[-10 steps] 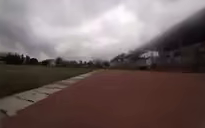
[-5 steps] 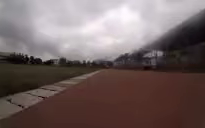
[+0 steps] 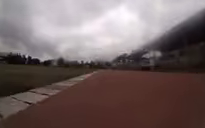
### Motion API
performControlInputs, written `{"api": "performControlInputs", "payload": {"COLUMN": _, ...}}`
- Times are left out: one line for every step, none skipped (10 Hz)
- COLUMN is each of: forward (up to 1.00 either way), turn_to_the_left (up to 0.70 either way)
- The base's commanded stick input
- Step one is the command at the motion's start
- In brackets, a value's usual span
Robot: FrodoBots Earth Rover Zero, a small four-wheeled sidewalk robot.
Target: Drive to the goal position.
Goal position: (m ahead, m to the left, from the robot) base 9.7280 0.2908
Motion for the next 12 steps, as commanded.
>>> {"api": "performControlInputs", "payload": {"forward": 0.7, "turn_to_the_left": 0.0}}
{"api": "performControlInputs", "payload": {"forward": 0.7, "turn_to_the_left": 0.0}}
{"api": "performControlInputs", "payload": {"forward": 0.7, "turn_to_the_left": 0.0}}
{"api": "performControlInputs", "payload": {"forward": 0.7, "turn_to_the_left": 0.0}}
{"api": "performControlInputs", "payload": {"forward": 0.7, "turn_to_the_left": 0.0}}
{"api": "performControlInputs", "payload": {"forward": 0.7, "turn_to_the_left": 0.02}}
{"api": "performControlInputs", "payload": {"forward": 0.7, "turn_to_the_left": 0.05}}
{"api": "performControlInputs", "payload": {"forward": 0.7, "turn_to_the_left": -0.18}}
{"api": "performControlInputs", "payload": {"forward": 0.7, "turn_to_the_left": -0.32}}
{"api": "performControlInputs", "payload": {"forward": 0.7, "turn_to_the_left": -0.18}}
{"api": "performControlInputs", "payload": {"forward": 0.7, "turn_to_the_left": -0.03}}
{"api": "performControlInputs", "payload": {"forward": 0.7, "turn_to_the_left": 0.01}}
